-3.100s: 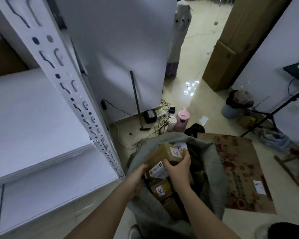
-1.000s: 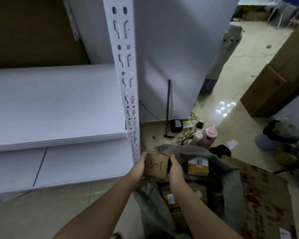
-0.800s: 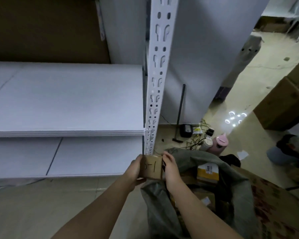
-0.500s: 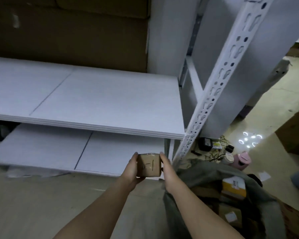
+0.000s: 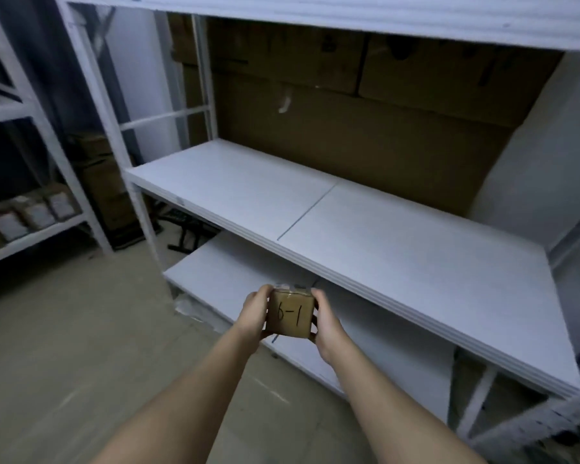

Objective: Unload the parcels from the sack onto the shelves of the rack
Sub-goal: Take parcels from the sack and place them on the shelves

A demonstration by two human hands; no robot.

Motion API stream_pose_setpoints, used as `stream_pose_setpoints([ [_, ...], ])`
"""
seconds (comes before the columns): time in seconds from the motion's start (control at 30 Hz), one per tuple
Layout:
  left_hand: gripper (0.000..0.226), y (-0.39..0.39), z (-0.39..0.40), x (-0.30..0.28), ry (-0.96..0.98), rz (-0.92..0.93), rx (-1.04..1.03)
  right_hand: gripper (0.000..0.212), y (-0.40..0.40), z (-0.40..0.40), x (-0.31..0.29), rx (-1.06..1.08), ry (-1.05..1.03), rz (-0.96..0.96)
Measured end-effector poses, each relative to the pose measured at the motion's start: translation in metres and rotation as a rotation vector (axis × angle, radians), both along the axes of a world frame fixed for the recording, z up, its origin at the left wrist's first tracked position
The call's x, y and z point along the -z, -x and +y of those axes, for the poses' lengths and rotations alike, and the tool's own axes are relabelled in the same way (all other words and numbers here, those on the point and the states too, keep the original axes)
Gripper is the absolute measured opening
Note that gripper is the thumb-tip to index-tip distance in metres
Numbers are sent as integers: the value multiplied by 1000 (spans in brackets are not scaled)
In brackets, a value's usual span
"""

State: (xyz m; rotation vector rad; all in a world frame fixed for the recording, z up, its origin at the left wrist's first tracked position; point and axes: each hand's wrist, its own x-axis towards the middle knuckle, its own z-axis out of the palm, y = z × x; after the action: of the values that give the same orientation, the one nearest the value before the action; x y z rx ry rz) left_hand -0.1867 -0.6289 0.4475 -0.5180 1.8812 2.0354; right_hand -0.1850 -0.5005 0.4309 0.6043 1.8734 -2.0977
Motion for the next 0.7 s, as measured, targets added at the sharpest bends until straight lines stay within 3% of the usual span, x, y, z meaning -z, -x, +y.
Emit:
stream_pose_setpoints([
  [0.23,26,53,-81,-29,0,90,-239,35,88,-88,-30,-210,-37,130],
  [0.7,27,204,-186,-91,-36,188,-446,29,276,-213,-88,-366,3,305],
])
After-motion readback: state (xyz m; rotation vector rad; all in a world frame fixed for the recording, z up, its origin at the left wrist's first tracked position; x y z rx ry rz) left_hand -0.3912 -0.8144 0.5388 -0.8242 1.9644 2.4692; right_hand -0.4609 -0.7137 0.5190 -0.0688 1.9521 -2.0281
